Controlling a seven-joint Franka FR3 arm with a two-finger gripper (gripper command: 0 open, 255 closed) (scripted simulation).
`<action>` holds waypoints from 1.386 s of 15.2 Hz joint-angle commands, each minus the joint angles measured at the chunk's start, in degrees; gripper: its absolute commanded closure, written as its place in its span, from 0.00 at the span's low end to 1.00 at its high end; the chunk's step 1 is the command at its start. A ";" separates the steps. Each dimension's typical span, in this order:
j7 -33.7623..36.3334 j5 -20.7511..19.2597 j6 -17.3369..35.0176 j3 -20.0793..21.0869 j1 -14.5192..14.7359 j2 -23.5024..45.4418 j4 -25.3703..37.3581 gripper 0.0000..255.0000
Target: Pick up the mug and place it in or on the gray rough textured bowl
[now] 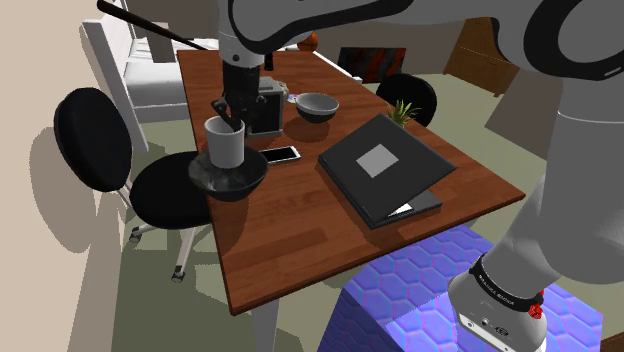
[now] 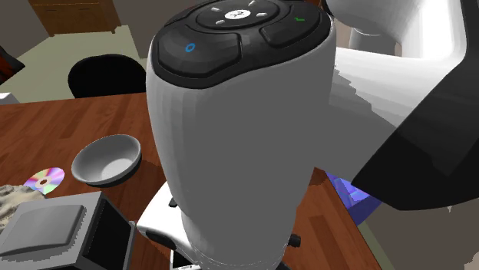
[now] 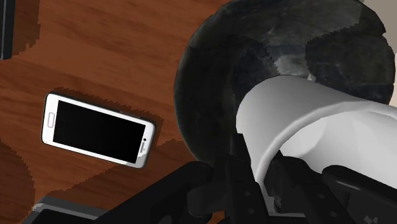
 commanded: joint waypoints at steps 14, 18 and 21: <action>-0.25 0.36 -6.64 0.14 -0.06 -1.22 5.50 0.00; -0.25 0.36 -6.64 0.14 -0.06 -1.22 5.50 0.00; -0.25 0.36 -6.64 0.14 -0.06 -1.22 5.50 0.00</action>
